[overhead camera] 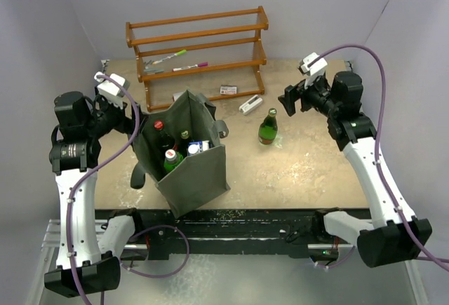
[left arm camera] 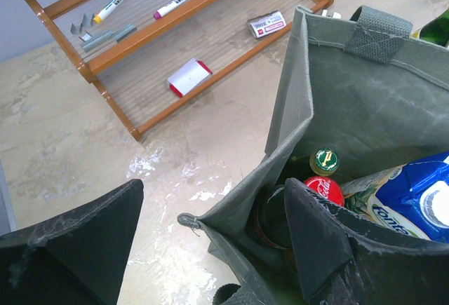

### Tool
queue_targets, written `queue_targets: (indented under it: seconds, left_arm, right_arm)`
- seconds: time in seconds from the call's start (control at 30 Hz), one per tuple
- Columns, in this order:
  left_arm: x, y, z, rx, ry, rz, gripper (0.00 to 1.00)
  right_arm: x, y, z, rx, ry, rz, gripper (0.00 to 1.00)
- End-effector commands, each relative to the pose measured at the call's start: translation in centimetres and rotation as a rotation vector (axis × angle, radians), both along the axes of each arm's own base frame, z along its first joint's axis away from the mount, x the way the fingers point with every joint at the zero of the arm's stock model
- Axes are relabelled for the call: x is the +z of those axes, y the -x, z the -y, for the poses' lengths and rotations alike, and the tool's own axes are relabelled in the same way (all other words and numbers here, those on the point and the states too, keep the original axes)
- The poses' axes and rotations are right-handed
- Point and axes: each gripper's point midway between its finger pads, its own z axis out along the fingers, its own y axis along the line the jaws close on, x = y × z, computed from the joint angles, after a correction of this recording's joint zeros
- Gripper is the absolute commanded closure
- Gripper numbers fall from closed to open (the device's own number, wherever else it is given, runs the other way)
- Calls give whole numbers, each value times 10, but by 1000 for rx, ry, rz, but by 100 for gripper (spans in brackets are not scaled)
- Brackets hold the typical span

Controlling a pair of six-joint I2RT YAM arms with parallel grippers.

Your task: Place the beverage into the canvas bag

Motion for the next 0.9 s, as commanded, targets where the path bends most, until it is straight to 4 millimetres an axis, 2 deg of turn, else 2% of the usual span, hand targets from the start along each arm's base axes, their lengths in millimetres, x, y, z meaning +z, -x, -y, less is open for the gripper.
queue_targets:
  seconds: [0.0,0.07,0.2,0.3,0.6,0.87]
  left_arm:
    - [12,-2,0,-12,-13,57,15]
    - [14,-1,1,-13,-10,60,15]
    - [16,0,2,-17,-5,69,13]
    - [19,3,2,-16,-7,78,12]
    - [18,6,1,-9,-16,83,10]
    - [14,12,3,-20,-26,114,10]
  right_arm:
    - [-27,-13,18,-67,0,-51,11]
    - [-43,-15,23,-76,18,-83,11]
    - [-67,-21,19,-50,27,-141,13]
    - [-84,-20,6,25,14,-191,17]
    - [-110,-21,-21,86,36,-243,18]
    - [-135,-35,-29,67,105,-286,30]
